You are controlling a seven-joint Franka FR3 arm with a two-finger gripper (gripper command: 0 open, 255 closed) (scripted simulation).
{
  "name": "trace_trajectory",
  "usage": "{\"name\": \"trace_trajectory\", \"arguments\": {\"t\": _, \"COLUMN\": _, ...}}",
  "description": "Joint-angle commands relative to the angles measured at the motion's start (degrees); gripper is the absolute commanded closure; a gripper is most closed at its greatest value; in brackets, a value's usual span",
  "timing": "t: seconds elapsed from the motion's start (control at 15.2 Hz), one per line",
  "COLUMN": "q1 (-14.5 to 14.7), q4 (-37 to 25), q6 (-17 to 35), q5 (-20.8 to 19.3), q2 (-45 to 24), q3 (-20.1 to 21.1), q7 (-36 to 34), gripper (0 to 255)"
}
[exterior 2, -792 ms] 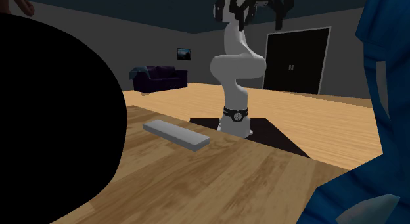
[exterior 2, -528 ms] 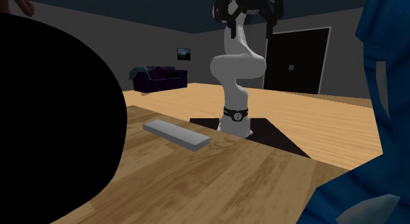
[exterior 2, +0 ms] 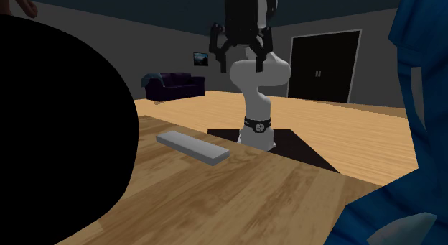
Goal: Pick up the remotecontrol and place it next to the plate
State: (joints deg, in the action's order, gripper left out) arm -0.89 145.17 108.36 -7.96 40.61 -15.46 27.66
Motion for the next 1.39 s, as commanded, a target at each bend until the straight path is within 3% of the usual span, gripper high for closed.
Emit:
{"name": "trace_trajectory", "arguments": {"t": 0.0, "q1": 0.4, "q4": 0.7, "q6": 3.3, "q5": -1.4, "q2": -3.0, "q3": -2.8, "q7": 4.8, "gripper": 0}}
{"name": "trace_trajectory", "arguments": {"t": 0.46, "q1": 2.4, "q4": -0.7, "q6": 12.9, "q5": -4.1, "q2": -15.1, "q3": -12.9, "q7": 22.2, "gripper": 0}}
{"name": "trace_trajectory", "arguments": {"t": 0.79, "q1": 5.3, "q4": -4.4, "q6": 19.8, "q5": -1.5, "q2": -27.0, "q3": -19.9, "q7": 36.2, "gripper": 0}}
{"name": "trace_trajectory", "arguments": {"t": 1.32, "q1": 6.1, "q4": -2.0, "q6": 26.8, "q5": 1.3, "q2": -32.3, "q3": -21.4, "q7": 38.9, "gripper": 0}}
